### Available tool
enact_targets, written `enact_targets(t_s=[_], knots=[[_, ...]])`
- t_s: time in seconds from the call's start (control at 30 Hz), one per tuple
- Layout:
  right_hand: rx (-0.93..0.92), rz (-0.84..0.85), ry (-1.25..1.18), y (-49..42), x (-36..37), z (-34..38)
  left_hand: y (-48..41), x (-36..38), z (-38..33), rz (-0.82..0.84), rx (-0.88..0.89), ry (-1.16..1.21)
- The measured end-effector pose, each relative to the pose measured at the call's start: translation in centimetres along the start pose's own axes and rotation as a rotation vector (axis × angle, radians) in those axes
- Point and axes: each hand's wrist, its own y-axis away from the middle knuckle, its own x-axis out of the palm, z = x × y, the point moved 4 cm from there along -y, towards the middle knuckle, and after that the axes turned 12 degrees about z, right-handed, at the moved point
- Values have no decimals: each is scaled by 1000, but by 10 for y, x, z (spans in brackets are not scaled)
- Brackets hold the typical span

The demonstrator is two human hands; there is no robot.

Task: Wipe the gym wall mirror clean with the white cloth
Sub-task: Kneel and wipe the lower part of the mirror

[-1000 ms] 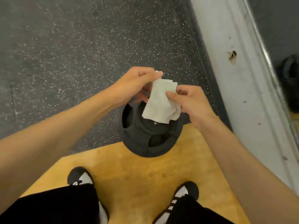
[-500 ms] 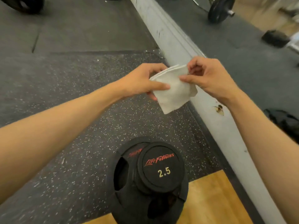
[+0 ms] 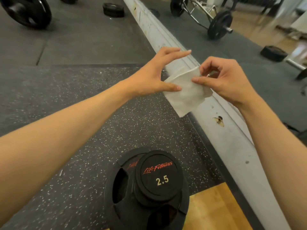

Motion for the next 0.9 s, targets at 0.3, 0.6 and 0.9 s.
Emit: enact_targets(t_s=[0.3, 0.6, 0.9], knots=[[79, -18, -4, 5, -1, 4, -7, 17, 3, 133, -167, 165], [624, -122, -378, 17, 25, -31, 0, 1, 11, -254, -180, 477], [355, -124, -635, 11, 37, -28, 7, 6, 12, -149, -179, 492]])
